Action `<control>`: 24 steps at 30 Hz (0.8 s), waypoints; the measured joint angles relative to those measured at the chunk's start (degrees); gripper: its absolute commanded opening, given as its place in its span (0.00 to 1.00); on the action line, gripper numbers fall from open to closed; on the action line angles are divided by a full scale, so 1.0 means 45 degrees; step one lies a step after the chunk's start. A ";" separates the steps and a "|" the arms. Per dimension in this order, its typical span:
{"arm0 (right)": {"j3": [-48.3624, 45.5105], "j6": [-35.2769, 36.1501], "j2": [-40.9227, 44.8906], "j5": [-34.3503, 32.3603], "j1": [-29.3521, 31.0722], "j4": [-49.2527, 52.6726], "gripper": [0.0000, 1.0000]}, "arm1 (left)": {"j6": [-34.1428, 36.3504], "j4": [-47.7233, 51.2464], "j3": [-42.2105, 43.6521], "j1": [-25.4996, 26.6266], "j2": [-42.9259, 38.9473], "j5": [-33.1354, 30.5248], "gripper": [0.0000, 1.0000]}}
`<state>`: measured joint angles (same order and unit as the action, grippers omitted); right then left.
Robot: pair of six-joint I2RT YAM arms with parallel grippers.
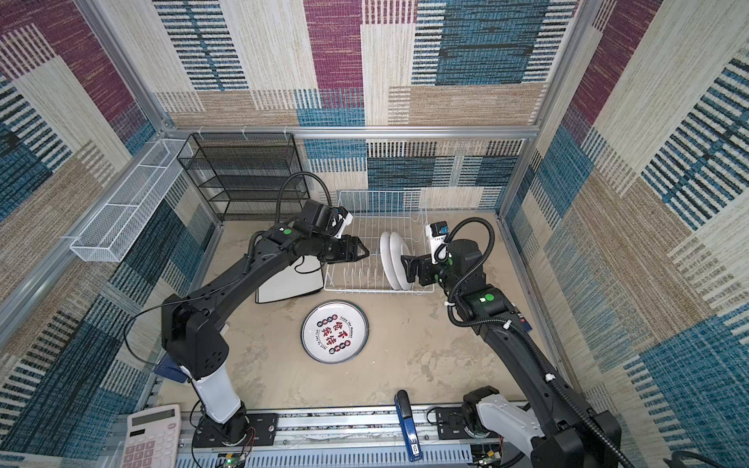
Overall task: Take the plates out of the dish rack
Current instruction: 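Reach the left gripper to the rack and grasp the nearest plate's rim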
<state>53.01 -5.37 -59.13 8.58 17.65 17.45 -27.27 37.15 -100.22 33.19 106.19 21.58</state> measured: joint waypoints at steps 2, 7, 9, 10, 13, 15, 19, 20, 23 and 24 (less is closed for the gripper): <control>-0.0155 -0.0029 0.0175 0.0087 -0.0097 0.0000 0.99 | -0.0185 -0.0058 -0.0423 0.0194 0.0709 0.0029 0.64; -0.0185 -0.0029 0.0243 0.0083 -0.0257 -0.0015 0.99 | -0.0568 -0.0146 -0.1481 0.0495 0.2011 0.0044 0.61; -0.0233 -0.0019 0.0253 0.0083 -0.0287 -0.0044 0.99 | -0.0675 -0.0189 -0.1836 0.0549 0.2429 0.0034 0.58; -0.0277 -0.0019 0.0267 0.0083 -0.0301 -0.0078 0.99 | -0.0729 -0.0199 -0.2001 0.0554 0.2618 0.0034 0.57; -0.0301 0.0024 0.0340 0.0034 -0.0350 -0.0131 0.99 | -0.0913 -0.0199 -0.2361 0.0539 0.3099 -0.0053 0.53; -0.0301 0.0034 0.0413 -0.0029 -0.0359 -0.0165 0.99 | -0.0981 -0.0199 -0.2531 0.0539 0.3327 -0.0019 0.50; -0.0301 0.0078 0.0578 -0.0068 -0.0403 -0.0194 0.99 | -0.1302 -0.0355 -0.2832 0.0578 0.3628 0.0010 0.44; -0.0301 0.0083 0.0602 -0.0097 -0.0418 -0.0199 0.99 | -0.1379 -0.0418 -0.2832 0.0588 0.3662 0.0063 0.42; -0.0301 0.0117 0.0661 -0.0272 -0.0442 -0.0199 0.99 | -0.1953 -0.1180 -0.2259 0.0656 0.3604 0.0296 0.38; -0.0301 0.0117 0.0704 -0.0287 -0.0452 -0.0199 0.99 | -0.2161 -0.1520 -0.1972 0.0665 0.3560 0.0393 0.36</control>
<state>51.66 -4.84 -55.96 7.29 15.62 16.56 -36.99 30.30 -109.10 36.18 122.21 23.35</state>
